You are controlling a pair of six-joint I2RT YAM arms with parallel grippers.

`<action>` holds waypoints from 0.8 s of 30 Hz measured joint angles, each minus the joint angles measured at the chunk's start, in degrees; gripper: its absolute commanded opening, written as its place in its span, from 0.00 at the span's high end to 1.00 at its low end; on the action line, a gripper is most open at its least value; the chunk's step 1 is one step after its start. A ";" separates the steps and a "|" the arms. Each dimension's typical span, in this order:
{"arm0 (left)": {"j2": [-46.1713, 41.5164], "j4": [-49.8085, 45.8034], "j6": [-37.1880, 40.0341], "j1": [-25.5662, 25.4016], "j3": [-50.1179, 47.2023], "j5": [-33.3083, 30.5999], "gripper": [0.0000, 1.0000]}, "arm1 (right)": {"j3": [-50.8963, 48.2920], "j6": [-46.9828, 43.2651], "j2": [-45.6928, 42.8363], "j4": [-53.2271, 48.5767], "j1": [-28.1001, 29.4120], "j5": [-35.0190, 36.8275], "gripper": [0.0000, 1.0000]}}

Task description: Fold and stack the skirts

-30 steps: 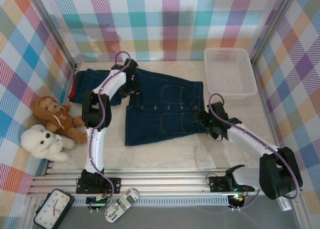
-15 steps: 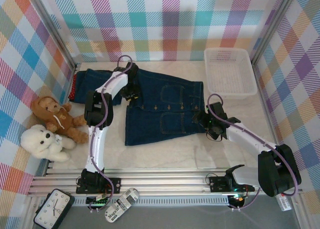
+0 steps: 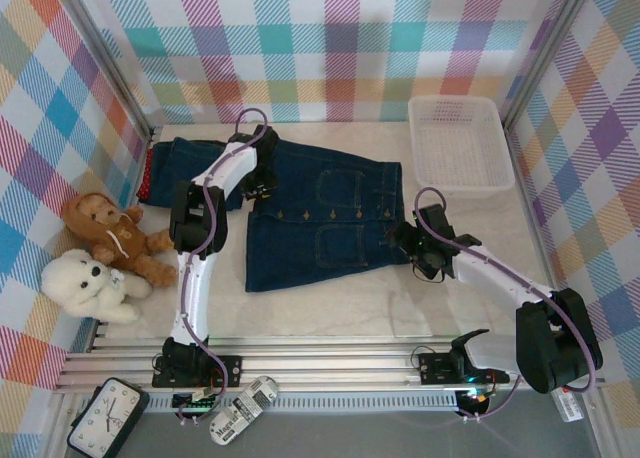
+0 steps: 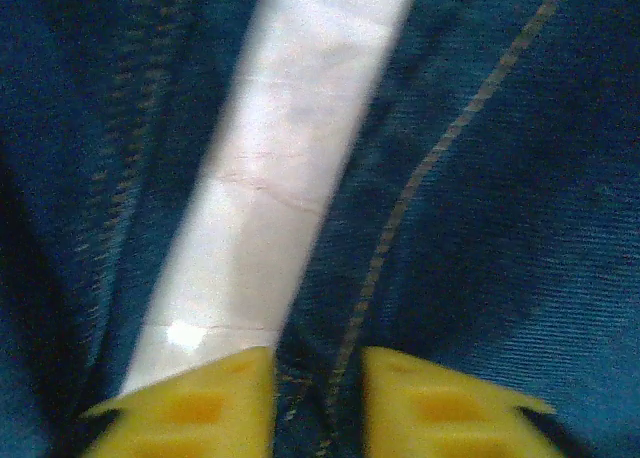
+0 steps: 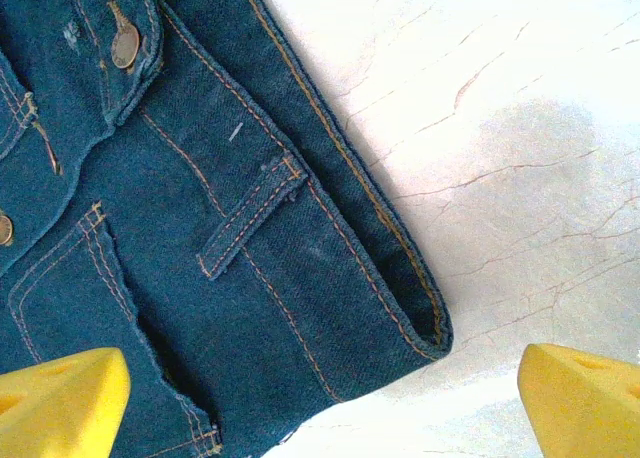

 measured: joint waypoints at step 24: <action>-54.69 14.36 -18.16 1.79 -63.84 11.41 0.05 | -3.67 4.72 4.98 7.02 -1.55 -3.74 0.34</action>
